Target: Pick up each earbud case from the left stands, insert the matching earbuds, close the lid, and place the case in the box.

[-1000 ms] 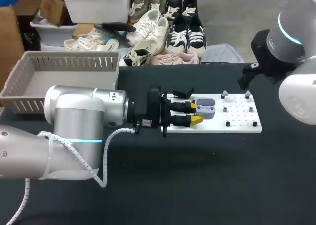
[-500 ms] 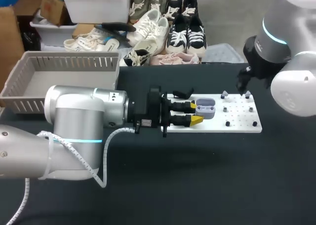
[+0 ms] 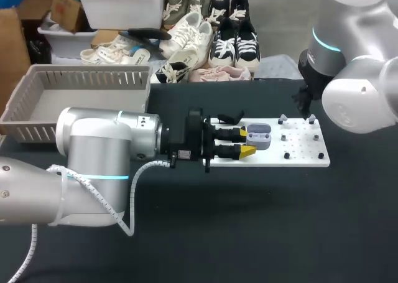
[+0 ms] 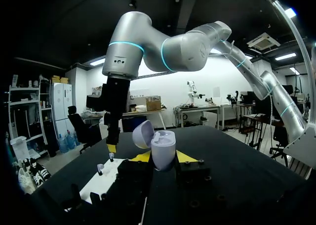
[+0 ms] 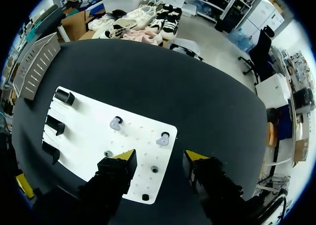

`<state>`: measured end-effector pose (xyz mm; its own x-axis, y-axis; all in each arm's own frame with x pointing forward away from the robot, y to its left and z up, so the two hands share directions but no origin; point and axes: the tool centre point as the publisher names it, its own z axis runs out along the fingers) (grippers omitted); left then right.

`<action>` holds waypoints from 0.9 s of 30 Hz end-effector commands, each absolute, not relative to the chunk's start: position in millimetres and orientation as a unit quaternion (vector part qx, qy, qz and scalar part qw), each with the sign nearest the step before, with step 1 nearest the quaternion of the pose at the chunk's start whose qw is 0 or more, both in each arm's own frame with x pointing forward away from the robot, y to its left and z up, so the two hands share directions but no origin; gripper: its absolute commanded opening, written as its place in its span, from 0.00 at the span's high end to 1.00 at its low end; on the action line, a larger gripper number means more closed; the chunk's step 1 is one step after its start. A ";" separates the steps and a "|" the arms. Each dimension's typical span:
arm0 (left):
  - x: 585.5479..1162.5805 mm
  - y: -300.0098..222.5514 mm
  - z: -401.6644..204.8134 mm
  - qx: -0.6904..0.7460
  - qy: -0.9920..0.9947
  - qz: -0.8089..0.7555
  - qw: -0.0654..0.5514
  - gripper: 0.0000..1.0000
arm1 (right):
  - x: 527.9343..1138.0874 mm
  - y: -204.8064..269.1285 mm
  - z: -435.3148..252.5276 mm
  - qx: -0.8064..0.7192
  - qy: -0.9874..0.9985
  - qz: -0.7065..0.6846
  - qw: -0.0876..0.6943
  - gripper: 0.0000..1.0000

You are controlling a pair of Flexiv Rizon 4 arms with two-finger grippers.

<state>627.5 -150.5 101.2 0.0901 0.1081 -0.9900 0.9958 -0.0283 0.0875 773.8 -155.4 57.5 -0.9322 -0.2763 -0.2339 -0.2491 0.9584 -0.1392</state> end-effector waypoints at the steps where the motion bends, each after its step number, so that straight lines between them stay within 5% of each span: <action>1: 628.0 -150.5 100.5 0.554 0.497 -0.455 0.488 1.00 | 779.8 -153.3 54.1 -0.131 0.983 -0.058 0.117 0.45; 27: 628.0 -150.5 100.5 0.554 0.497 -0.455 0.488 1.00 | 784.7 -157.4 33.8 -0.120 0.983 -0.086 0.105 0.59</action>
<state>627.5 -150.5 101.2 0.0901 0.1081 -0.9900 0.9958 -0.0284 0.0875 783.3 -159.0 34.5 -0.9473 -0.2585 -0.1892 -0.2233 0.9564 -0.1884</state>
